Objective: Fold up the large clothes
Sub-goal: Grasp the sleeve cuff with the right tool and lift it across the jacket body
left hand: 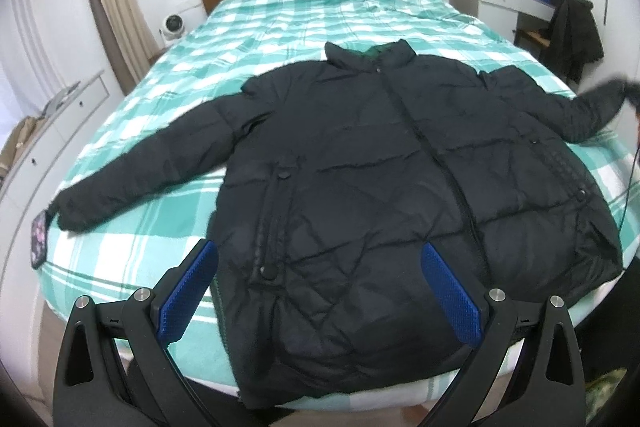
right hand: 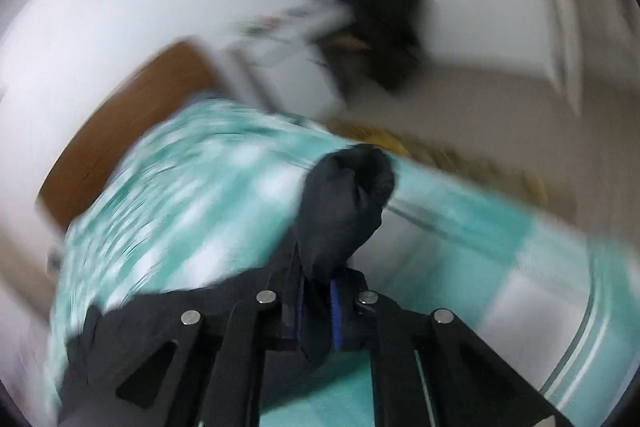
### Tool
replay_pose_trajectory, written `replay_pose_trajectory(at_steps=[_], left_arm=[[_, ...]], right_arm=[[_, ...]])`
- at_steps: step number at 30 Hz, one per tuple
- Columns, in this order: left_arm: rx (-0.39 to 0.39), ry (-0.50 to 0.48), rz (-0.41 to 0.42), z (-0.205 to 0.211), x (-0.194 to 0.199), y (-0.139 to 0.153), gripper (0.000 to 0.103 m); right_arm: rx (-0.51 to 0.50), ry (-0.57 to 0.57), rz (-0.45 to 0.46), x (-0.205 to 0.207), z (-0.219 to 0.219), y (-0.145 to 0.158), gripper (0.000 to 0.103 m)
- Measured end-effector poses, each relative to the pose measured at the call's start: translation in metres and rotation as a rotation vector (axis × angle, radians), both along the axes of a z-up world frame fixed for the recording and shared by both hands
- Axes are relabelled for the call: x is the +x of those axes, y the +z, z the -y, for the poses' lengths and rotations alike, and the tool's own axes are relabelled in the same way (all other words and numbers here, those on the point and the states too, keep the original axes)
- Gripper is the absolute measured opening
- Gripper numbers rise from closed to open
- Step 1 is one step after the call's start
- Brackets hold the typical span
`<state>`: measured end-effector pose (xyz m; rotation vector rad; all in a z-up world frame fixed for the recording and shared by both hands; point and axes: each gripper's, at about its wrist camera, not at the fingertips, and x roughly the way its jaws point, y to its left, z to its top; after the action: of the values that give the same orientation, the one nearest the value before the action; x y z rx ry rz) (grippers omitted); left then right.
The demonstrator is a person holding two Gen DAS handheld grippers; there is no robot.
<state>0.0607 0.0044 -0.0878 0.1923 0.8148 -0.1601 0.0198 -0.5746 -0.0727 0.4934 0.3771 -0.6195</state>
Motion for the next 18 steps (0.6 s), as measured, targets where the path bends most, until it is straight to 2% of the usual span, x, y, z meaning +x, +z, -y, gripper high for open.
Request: replay_pose_trajectory(at_steps=[3,4,7,9,11,14,18], left_arm=[[-0.028,0.002,-0.009,-0.001,0.003,-0.003,0.101],[-0.040,0.005,-0.006,-0.002,0.003,-0.003,0.101],[-0.076,0.012,0.004,-0.005,-0.003,0.001,0.101],[-0.081,0.014,0.008,-0.009,-0.006,0.001,0.101],[-0.071,0.023,0.013,-0.014,-0.009,0.000,0.101],[-0.078,0.053,0.006,-0.029,-0.013,-0.004,0.101],[-0.117,0.092,-0.025,-0.044,-0.011,-0.011,0.101]], right_arm=[[-0.191,0.235,0.014,0.027,-0.078,0.069,0.009],[-0.224,0.307,0.025,0.035,-0.102,0.085,0.009],[-0.273,0.518,0.022,0.068,-0.177,0.115,0.009],[-0.279,0.651,-0.008,0.091,-0.227,0.118,0.008],[-0.273,0.760,-0.075,0.111,-0.269,0.106,0.008],[-0.284,0.871,-0.188,0.132,-0.327,0.070,0.008],[-0.235,0.972,-0.346,0.150,-0.380,-0.014,0.008]])
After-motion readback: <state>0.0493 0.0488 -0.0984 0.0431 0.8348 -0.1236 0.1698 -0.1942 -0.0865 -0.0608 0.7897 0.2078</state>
